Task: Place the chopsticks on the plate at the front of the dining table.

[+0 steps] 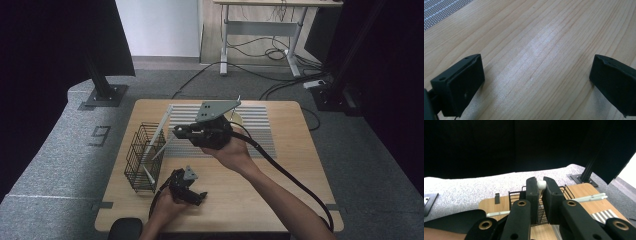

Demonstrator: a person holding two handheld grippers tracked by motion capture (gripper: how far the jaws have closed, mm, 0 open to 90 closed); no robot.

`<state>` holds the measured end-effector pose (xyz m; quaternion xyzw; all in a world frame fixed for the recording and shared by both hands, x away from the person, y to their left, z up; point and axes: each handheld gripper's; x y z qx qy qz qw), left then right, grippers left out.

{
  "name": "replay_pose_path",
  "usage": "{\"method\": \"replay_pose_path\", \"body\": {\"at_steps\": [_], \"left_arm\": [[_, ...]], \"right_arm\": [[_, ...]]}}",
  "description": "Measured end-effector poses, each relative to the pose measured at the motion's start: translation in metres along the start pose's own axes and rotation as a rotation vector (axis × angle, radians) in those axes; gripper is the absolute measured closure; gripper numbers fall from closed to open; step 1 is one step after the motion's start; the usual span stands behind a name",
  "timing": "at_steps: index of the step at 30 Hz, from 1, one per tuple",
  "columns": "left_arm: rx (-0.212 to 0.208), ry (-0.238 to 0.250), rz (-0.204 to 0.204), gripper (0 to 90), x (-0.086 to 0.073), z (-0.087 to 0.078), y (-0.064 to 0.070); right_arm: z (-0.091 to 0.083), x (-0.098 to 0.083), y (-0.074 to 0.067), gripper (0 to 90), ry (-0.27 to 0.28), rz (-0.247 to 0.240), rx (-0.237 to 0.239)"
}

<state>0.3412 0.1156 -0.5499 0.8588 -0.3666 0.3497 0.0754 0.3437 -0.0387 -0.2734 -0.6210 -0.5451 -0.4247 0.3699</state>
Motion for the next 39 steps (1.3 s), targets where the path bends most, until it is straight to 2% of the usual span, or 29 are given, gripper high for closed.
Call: {"method": "replay_pose_path", "body": {"at_steps": [7,17,22,26,29,34,36,37,38,39], "left_arm": [[0.0,0.001,0.0,0.0,0.0,0.0,0.0],[0.0,-0.001,0.003,0.0,0.0,0.0,0.0],[-0.004,0.0,0.004,0.0,0.0,0.0,0.0],[-0.01,-0.019,0.01,0.0,0.001,-0.001,0.0],[-0.033,-0.024,0.015,0.0,0.003,-0.002,-0.001],[-0.047,0.044,0.028,1.9,0.007,-0.011,-0.003],[-0.058,0.086,0.023,6.2,0.008,-0.016,-0.004],[-0.058,0.086,0.023,9.8,0.008,-0.016,-0.004],[-0.069,0.128,0.02,15.3,0.009,-0.022,-0.006],[-0.082,0.152,0.014,16.3,0.009,-0.025,-0.007]], "right_arm": [[-0.012,0.005,0.002,83.3,0.015,0.005,-0.019],[-0.034,0.008,0.004,83.3,0.018,-0.004,-0.075],[-0.044,0.005,0.005,83.3,0.009,-0.004,-0.103],[-0.05,0.0,0.007,83.3,0.001,0.006,-0.116],[-0.053,-0.008,0.009,83.2,-0.014,0.014,-0.122],[-0.053,-0.022,0.01,83.2,-0.038,0.02,-0.121],[-0.052,-0.03,0.01,83.2,-0.046,0.025,-0.117],[-0.052,-0.033,0.01,83.2,-0.049,0.029,-0.114],[-0.051,-0.038,0.01,83.3,-0.051,0.033,-0.108],[-0.05,-0.041,0.01,83.2,-0.052,0.037,-0.103]]}}
Point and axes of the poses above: each handheld gripper's, and its own axes: z roughly forward along the jaws, x roughly out of its top, y roughly to its right, and after that the axes turned 10 degrees about x, right-handed
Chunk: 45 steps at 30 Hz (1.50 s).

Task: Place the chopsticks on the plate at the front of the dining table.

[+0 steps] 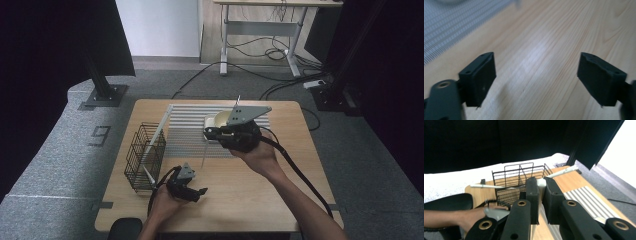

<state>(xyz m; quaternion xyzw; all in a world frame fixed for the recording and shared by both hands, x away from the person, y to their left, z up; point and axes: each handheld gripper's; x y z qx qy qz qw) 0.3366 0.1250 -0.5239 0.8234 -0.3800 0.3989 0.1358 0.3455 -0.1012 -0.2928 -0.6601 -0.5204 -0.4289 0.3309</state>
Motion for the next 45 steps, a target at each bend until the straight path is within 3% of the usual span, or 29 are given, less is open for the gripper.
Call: {"method": "replay_pose_path", "body": {"at_steps": [4,10,24,31,33,37,38,41,45], "left_arm": [[-0.031,0.07,0.0,29.5,0.003,-0.008,0.0],[-0.05,0.125,0.029,49.2,0.007,-0.015,0.004],[-0.048,0.154,0.099,84.4,0.01,-0.018,0.013],[-0.057,0.163,0.101,85.2,0.012,-0.019,0.015],[-0.061,0.158,0.096,85.2,0.012,-0.019,0.015],[-0.061,0.144,0.104,85.2,0.013,-0.018,0.017],[-0.061,0.144,0.104,85.3,0.013,-0.018,0.017],[-0.063,0.138,0.113,85.2,0.013,-0.017,0.019],[-0.053,0.12,0.109,85.2,0.012,-0.018,0.02]], "right_arm": [[0.004,-0.012,-0.002,83.2,-0.011,0.013,0.025],[0.012,-0.022,-0.009,83.3,-0.033,0.016,0.061],[0.023,-0.027,-0.015,83.2,-0.053,0.025,0.107],[0.02,-0.026,-0.014,82.2,-0.045,0.031,0.104],[0.02,-0.026,-0.014,73.3,-0.047,0.027,0.09],[0.027,-0.029,-0.013,39.6,-0.06,0.036,0.032],[0.027,-0.029,-0.013,39.6,-0.06,0.036,0.032],[0.037,-0.033,-0.012,26.5,-0.058,0.061,-0.001],[0.041,-0.036,-0.011,25.2,-0.073,0.043,-0.039]]}}
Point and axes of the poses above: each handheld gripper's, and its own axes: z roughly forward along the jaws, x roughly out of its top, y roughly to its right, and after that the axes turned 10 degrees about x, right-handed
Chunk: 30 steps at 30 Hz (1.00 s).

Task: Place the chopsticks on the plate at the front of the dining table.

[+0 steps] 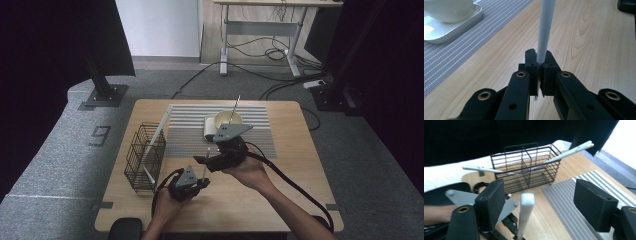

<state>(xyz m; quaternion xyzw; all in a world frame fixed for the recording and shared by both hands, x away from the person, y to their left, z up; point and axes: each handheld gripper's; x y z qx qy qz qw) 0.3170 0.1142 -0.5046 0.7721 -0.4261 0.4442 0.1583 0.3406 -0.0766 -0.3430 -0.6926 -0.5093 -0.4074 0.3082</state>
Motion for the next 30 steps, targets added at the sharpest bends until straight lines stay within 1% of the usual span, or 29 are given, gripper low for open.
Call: {"method": "replay_pose_path", "body": {"at_steps": [1,2,3,6,9,14,20,21,22,24,25,27,29,30], "left_arm": [[0.0,0.0,0.0,85.2,0.0,0.0,0.0],[0.002,0.0,-0.006,85.2,-0.001,-0.001,0.0],[0.003,0.001,-0.008,85.2,-0.002,-0.001,0.0],[0.003,0.004,-0.015,85.2,-0.002,-0.002,-0.001],[-0.001,0.012,-0.02,85.2,-0.002,-0.003,-0.001],[0.005,0.021,-0.03,85.2,-0.003,-0.004,-0.002],[0.014,0.032,-0.036,85.2,-0.003,-0.005,-0.002],[0.014,0.032,-0.036,85.2,-0.003,-0.005,-0.002],[0.018,0.037,-0.036,85.2,-0.003,-0.006,-0.002],[0.022,0.042,-0.037,85.2,-0.003,-0.007,-0.002],[0.027,0.052,-0.039,85.2,-0.003,-0.008,-0.002],[0.028,0.061,-0.045,85.2,-0.002,-0.009,-0.002],[0.03,0.064,-0.043,85.2,-0.002,-0.01,-0.002],[0.031,0.065,-0.045,85.3,-0.002,-0.01,-0.002]], "right_arm": [[0.0,0.0,0.0,25.2,0.0,0.0,0.0],[-0.001,-0.001,0.001,25.2,-0.005,-0.016,-0.036],[-0.002,-0.002,0.002,25.2,-0.005,-0.02,-0.047],[-0.008,-0.005,0.008,25.5,0.0,-0.012,-0.076],[-0.015,-0.009,0.016,25.3,0.003,0.004,-0.098],[-0.026,-0.02,0.03,24.9,0.01,0.044,-0.131],[-0.034,-0.037,0.044,24.7,0.011,0.09,-0.167],[-0.034,-0.037,0.044,24.7,0.011,0.09,-0.167],[-0.037,-0.043,0.049,24.7,0.009,0.103,-0.178],[-0.038,-0.045,0.051,24.7,0.007,0.109,-0.182],[-0.04,-0.052,0.057,24.7,-0.001,0.126,-0.196],[-0.042,-0.057,0.061,24.7,-0.007,0.139,-0.207],[-0.043,-0.058,0.063,24.7,-0.008,0.144,-0.21],[-0.044,-0.063,0.067,24.7,-0.009,0.156,-0.217]]}}
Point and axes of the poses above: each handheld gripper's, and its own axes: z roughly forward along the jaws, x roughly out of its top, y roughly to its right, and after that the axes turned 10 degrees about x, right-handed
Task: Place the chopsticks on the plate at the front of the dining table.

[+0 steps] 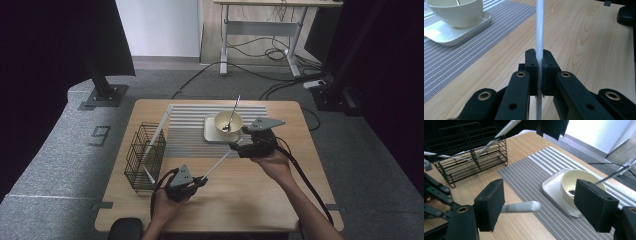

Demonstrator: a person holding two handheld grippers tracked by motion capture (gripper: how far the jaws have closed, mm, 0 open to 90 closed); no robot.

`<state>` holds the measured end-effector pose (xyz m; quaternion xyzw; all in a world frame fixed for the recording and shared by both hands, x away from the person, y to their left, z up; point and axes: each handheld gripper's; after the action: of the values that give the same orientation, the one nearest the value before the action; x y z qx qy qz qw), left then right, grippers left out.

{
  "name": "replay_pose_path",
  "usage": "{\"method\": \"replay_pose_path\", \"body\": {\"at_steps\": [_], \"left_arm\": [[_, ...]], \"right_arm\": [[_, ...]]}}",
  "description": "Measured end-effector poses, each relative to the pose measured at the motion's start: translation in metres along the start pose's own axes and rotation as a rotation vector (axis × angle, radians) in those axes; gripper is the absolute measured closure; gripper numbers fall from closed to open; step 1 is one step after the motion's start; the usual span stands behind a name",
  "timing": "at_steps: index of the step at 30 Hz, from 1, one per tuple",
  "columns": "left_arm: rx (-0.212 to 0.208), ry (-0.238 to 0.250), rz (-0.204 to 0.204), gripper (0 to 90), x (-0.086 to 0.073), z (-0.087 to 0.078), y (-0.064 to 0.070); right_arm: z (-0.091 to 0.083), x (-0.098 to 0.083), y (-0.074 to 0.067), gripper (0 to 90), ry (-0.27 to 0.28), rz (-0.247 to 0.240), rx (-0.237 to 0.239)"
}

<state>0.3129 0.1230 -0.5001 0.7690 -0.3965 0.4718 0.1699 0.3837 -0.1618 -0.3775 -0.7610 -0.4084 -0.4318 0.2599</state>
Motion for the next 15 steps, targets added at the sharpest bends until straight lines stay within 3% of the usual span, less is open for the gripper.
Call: {"method": "replay_pose_path", "body": {"at_steps": [10,11,15], "left_arm": [[-0.006,-0.015,-0.011,85.3,-0.001,0.002,-0.001],[-0.003,-0.021,-0.014,85.3,-0.001,0.002,-0.001],[0.004,-0.036,-0.031,85.3,-0.001,0.002,-0.003]], "right_arm": [[0.0,-0.007,0.006,23.8,-0.003,0.003,-0.001],[-0.003,-0.007,0.006,18.8,0.004,-0.003,-0.001],[-0.01,-0.007,0.005,13.9,0.005,-0.012,0.002]]}}
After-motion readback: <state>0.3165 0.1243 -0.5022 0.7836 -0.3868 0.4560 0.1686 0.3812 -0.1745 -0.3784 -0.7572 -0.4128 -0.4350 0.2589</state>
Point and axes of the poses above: each handheld gripper's, and its own axes: z roughly forward along the jaws, x roughly out of its top, y roughly to its right, and after that the axes turned 10 degrees about x, right-handed
